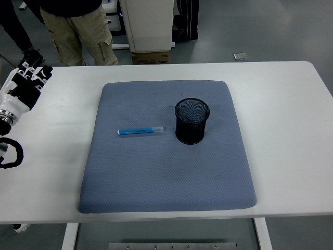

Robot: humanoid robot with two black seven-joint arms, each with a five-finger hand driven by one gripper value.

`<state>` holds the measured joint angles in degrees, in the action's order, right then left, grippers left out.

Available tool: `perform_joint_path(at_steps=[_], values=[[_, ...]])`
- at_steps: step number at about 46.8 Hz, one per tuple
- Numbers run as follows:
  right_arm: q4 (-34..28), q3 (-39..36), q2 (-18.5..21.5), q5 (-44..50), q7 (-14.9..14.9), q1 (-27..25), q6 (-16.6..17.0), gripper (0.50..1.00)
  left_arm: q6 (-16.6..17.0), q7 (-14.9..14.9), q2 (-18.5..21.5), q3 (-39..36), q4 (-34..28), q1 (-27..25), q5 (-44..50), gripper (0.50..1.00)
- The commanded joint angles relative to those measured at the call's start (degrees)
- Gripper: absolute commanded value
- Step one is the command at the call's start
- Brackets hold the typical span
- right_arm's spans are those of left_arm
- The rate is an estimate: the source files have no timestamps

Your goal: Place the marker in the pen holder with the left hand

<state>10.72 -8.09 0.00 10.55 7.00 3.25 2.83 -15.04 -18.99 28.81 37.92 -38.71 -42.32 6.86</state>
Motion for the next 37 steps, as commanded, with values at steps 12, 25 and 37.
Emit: perform_joint_path(at_steps=[12, 25, 37], values=[[0.0, 0.0, 0.0, 0.0, 0.03, 0.0, -0.01, 1.0, 0.28, 0.0, -4.03, -0.13, -0.14, -1.71, -0.97, 1.0], [0.0, 0.0, 0.0, 0.0, -0.06, 0.0, -0.01, 1.0, 3.52, 0.79, -4.12, -1.53, -0.14, -7.34, -8.52, 1.0], [0.0, 0.0, 0.0, 0.0, 0.03, 0.0, -0.01, 1.0, 5.81, 3.95, -6.49, -4.77, -0.14, -12.43, -14.59, 1.0]])
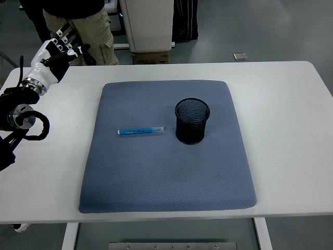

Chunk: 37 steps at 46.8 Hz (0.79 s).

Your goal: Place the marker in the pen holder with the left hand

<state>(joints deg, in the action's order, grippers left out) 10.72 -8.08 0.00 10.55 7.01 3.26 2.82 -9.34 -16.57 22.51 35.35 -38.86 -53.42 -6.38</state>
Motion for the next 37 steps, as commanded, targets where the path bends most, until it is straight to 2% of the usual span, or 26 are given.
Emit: perform_joint_path(at_steps=[1, 5, 11, 14, 19, 31, 37], values=[[0.0, 0.0, 0.0, 0.0, -0.06, -0.01, -0.01, 1.0, 0.2, 1.89, -0.19, -3.61, 0.02, -2.03, -1.79, 1.0], [0.0, 0.0, 0.0, 0.0, 0.02, -0.01, -0.01, 1.0, 1.6, 2.16, -0.45, -11.77, -0.07, -5.63, -3.72, 1.0], [0.0, 0.0, 0.0, 0.0, -0.07, -0.01, -0.01, 1.0, 2.4, 2.07, -2.38, -29.26, -1.92, -13.54, -5.04, 1.0], [0.0, 0.0, 0.0, 0.0, 0.02, -0.01, -0.01, 1.0, 2.4, 2.07, -3.88, -34.72, -1.92, -15.92, -5.48, 1.0], [0.0, 0.0, 0.0, 0.0, -0.06, -0.01, -0.01, 1.0, 1.96, 2.07, -5.38, -36.85, -1.39, -16.63, -5.75, 1.0], [0.0, 0.0, 0.0, 0.0, -0.06, -0.01, -0.01, 1.0, -1.47, 1.37, -4.76, -40.18, -1.83, -19.35, -3.99, 1.0], [0.0, 0.0, 0.0, 0.0, 0.02, -0.01, -0.01, 1.0, -1.56, 1.54, -5.29, -47.64, -2.18, -22.86, -3.99, 1.0]])
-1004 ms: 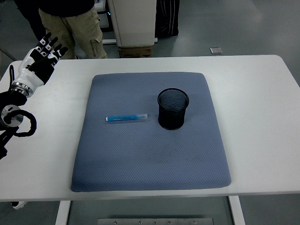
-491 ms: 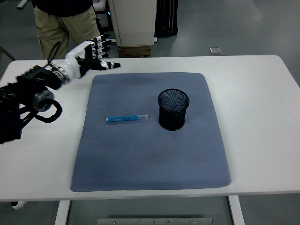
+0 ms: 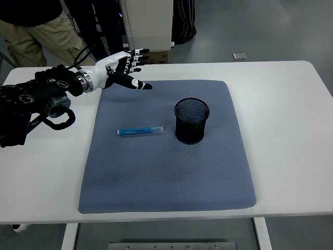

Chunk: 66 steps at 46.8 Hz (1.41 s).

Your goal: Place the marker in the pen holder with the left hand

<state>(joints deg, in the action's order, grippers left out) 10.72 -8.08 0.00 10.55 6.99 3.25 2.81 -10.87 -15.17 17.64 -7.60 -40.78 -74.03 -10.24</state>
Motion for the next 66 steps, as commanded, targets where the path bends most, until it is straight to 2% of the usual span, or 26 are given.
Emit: perform_joint_path(at_steps=[1, 6, 15, 24, 31, 42, 51, 66], values=[[0.0, 0.0, 0.0, 0.0, 0.04, 0.0, 0.0, 1.0, -0.12, 0.14, -0.5, -6.88, -0.44, -3.3, -0.13, 1.0], [0.0, 0.0, 0.0, 0.0, -0.05, 0.0, 0.0, 1.0, -0.56, 0.14, -0.94, -16.55, -1.49, -7.26, -0.48, 1.0], [0.0, 0.0, 0.0, 0.0, 0.04, 0.0, 0.0, 1.0, -2.32, 0.23, -2.79, -23.77, -2.81, -11.13, -2.24, 1.0], [0.0, 0.0, 0.0, 0.0, 0.04, 0.0, 0.0, 1.0, -2.4, 0.23, -3.31, -25.27, -3.52, -11.92, -5.92, 1.0], [0.0, 0.0, 0.0, 0.0, -0.05, 0.0, 0.0, 1.0, -2.67, 0.14, -5.16, -25.8, -3.52, -11.93, -11.55, 1.0], [0.0, 0.0, 0.0, 0.0, -0.05, 0.0, 0.0, 1.0, -5.39, 0.4, -5.69, -25.89, -3.61, -13.15, -17.35, 1.0], [0.0, 0.0, 0.0, 0.0, 0.04, 0.0, 0.0, 1.0, -8.38, 0.67, -6.13, -27.38, -3.96, -13.42, -17.97, 1.0], [0.0, 0.0, 0.0, 0.0, 0.04, 0.0, 0.0, 1.0, -8.47, 0.93, -6.13, -30.98, -3.96, -13.77, -18.06, 1.0]])
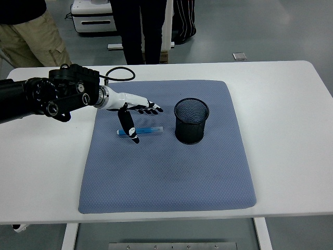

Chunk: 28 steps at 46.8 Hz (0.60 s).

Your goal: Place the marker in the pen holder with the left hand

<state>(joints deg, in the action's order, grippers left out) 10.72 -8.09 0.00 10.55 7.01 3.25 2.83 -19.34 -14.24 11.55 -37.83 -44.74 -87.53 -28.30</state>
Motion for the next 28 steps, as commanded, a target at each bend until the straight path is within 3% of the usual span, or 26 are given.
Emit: perform_joint_path(at_steps=[1, 28], values=[[0.0, 0.0, 0.0, 0.0, 0.02, 0.0, -0.02, 1.0, 0.01, 0.0, -0.03, -0.84, 0.01, -0.36, 0.0, 1.0], [0.0, 0.0, 0.0, 0.0, -0.07, 0.0, -0.02, 1.0, 0.01, -0.53, -0.03, -2.6, 0.01, -1.24, 0.96, 1.0]])
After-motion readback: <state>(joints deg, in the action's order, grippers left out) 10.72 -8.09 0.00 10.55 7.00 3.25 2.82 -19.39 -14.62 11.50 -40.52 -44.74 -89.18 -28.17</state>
